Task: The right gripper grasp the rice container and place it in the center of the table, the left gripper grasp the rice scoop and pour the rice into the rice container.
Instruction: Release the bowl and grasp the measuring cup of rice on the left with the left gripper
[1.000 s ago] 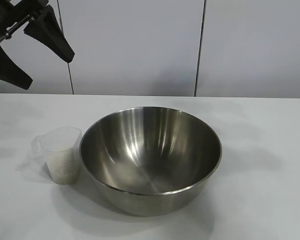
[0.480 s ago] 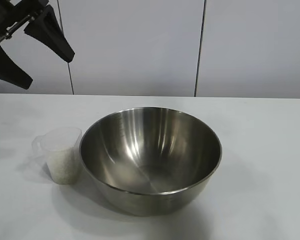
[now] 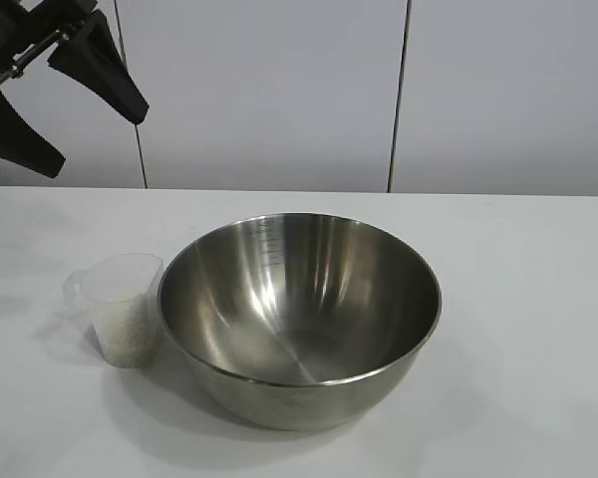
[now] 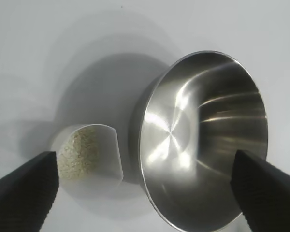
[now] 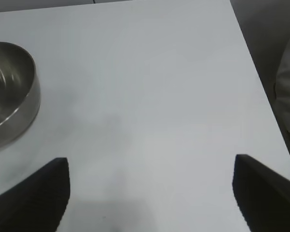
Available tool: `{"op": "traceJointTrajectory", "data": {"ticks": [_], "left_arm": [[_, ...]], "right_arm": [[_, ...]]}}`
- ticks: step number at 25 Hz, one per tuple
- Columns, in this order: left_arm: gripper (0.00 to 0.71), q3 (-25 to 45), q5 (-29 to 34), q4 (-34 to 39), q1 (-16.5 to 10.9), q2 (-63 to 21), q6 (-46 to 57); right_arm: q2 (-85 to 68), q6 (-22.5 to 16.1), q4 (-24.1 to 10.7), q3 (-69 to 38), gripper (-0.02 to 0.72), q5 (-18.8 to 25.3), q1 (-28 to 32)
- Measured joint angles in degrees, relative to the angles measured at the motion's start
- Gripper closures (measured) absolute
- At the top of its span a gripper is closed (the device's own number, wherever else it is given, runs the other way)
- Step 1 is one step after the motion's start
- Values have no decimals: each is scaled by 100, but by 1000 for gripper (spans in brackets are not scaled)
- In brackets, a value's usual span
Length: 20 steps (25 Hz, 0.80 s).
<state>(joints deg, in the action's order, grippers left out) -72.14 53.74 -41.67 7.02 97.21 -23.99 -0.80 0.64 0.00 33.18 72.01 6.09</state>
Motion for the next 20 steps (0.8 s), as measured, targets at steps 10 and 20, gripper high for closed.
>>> {"op": "traceJointTrajectory", "data": {"ticks": [10, 20], "left_arm": [[16, 0, -22, 0, 0, 0, 0], [16, 0, -82, 0, 0, 0, 0]], "right_arm": [[-26, 92, 60, -371, 82, -179, -34], [-26, 92, 64, -631, 82, -907, -34]]}}
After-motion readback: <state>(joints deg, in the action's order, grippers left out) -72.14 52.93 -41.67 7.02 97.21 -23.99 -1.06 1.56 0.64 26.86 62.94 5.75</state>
